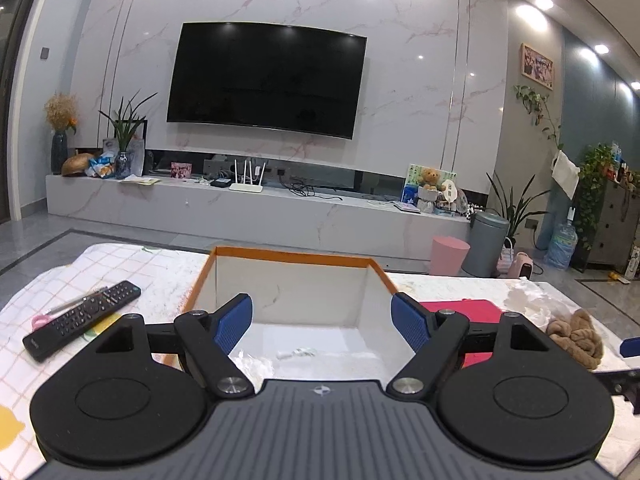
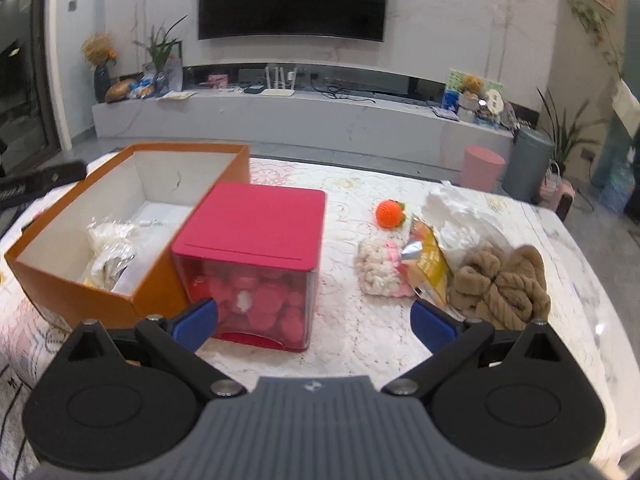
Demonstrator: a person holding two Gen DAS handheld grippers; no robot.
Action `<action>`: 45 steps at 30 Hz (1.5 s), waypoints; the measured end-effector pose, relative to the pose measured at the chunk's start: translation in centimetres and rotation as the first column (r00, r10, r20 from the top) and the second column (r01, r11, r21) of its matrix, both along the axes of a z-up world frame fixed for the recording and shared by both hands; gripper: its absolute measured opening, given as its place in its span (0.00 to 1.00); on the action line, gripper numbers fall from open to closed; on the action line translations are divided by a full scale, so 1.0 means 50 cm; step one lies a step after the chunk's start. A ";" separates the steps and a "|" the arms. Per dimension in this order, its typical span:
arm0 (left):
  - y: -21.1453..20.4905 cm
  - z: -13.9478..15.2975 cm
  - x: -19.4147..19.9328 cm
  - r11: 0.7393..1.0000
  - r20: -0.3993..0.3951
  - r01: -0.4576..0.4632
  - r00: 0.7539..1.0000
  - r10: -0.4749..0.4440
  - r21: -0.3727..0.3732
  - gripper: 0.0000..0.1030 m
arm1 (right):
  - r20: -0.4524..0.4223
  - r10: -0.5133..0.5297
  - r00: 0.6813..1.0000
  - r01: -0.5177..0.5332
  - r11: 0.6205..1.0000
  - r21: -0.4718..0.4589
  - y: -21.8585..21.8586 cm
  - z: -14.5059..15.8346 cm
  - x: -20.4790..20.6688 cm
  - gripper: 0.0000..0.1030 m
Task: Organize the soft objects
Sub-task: 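Move both open tools from the orange box back toward the pile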
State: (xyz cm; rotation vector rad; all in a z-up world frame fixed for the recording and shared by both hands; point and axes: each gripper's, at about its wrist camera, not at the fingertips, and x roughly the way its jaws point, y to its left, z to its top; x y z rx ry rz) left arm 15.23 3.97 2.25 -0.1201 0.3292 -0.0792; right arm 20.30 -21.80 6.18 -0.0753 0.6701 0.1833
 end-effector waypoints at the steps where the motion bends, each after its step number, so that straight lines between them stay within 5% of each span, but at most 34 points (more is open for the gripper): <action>1: -0.006 0.002 -0.005 1.000 0.001 0.008 1.000 -0.008 -0.005 0.90 | 0.000 -0.013 1.000 0.013 1.000 0.015 -0.008 0.002 0.000 0.97; 10: -0.092 0.037 -0.048 0.996 0.026 0.085 0.996 -0.085 -0.001 0.90 | 0.049 -0.110 0.993 0.108 0.993 0.044 -0.092 0.027 -0.008 0.97; 16: -0.152 0.041 -0.041 0.997 -0.063 0.063 0.996 -0.066 -0.046 0.90 | 0.038 -0.205 0.978 0.201 0.975 0.094 -0.163 0.029 -0.002 0.97; 20: -0.190 0.025 -0.023 0.997 -0.122 0.079 0.989 -0.080 -0.014 0.91 | 0.050 -0.255 0.966 0.247 0.961 0.122 -0.204 0.037 -0.008 0.97; 25: -0.239 0.004 -0.022 0.976 -0.138 0.218 0.967 -0.213 0.025 0.91 | 0.069 -0.313 0.947 0.306 0.947 0.102 -0.243 0.038 -0.012 0.97; 37: -0.387 -0.069 -0.001 0.968 -0.186 0.228 0.961 -0.205 0.109 0.91 | 0.060 -0.431 0.901 0.423 0.900 0.108 -0.337 0.026 -0.013 0.97; 41: -0.417 -0.110 0.015 0.964 -0.225 0.233 0.953 -0.201 0.129 0.91 | -0.002 -0.405 0.914 0.403 0.907 0.122 -0.364 0.003 0.000 0.97; 45: -0.429 -0.140 0.016 0.959 -0.246 0.246 0.947 -0.206 0.141 0.91 | -0.098 -0.424 0.900 0.436 0.877 0.204 -0.401 -0.035 0.036 0.97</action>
